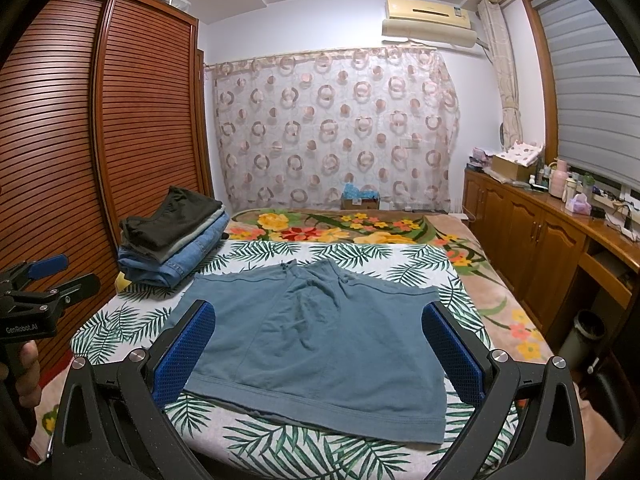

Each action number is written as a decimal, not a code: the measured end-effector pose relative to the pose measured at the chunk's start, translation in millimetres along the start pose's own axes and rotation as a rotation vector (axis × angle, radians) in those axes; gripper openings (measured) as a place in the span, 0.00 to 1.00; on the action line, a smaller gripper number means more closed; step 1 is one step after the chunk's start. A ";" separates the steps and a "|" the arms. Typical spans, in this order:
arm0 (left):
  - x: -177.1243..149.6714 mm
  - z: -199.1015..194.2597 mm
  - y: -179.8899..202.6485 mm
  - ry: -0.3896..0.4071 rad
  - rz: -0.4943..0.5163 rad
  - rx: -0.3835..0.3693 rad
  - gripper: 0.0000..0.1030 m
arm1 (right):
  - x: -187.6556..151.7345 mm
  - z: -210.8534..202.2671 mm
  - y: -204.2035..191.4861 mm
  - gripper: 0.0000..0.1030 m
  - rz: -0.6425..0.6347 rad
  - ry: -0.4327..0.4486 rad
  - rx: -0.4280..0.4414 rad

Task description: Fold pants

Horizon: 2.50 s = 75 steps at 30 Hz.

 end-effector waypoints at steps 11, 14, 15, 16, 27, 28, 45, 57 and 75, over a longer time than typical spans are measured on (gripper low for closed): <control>3.4 3.0 1.6 -0.032 -0.011 -0.014 1.00 | -2.4 3.6 1.3 1.00 0.003 -0.007 -0.002; -3.6 9.3 -0.7 -0.051 -0.016 -0.018 1.00 | -4.6 6.0 2.1 1.00 0.004 -0.018 -0.001; -6.8 12.5 -2.4 -0.058 -0.019 -0.022 1.00 | -5.1 7.0 2.6 1.00 0.004 -0.022 -0.002; -9.6 15.5 -3.5 -0.070 -0.025 -0.025 1.00 | -5.6 7.8 2.8 1.00 0.003 -0.026 -0.004; -45.8 50.4 -24.3 -0.177 -0.065 -0.037 1.00 | -17.8 32.9 6.9 1.00 -0.028 -0.106 -0.012; -49.6 53.4 -26.8 -0.185 -0.070 -0.038 1.00 | -19.6 36.9 7.7 1.00 -0.033 -0.120 -0.019; -87.4 70.2 -61.6 -0.264 -0.125 -0.084 0.86 | -30.2 53.4 -5.5 1.00 -0.077 -0.253 0.031; -110.7 76.9 -59.0 -0.324 -0.148 -0.178 0.48 | -33.2 55.0 4.2 0.97 -0.105 -0.325 0.047; -96.7 67.1 -43.3 -0.268 -0.132 -0.263 0.09 | -38.2 55.1 2.6 0.99 -0.148 -0.312 0.041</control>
Point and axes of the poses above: each gripper's, at about its wrist camera, not at the fingertips, and z roughly the way its jaws point, y to its right, x to its top, the point moved 6 cm from there along z, roughly the way its jaws point, and after that the axes turned 10 degrees about -x, right-handed, at the moved point
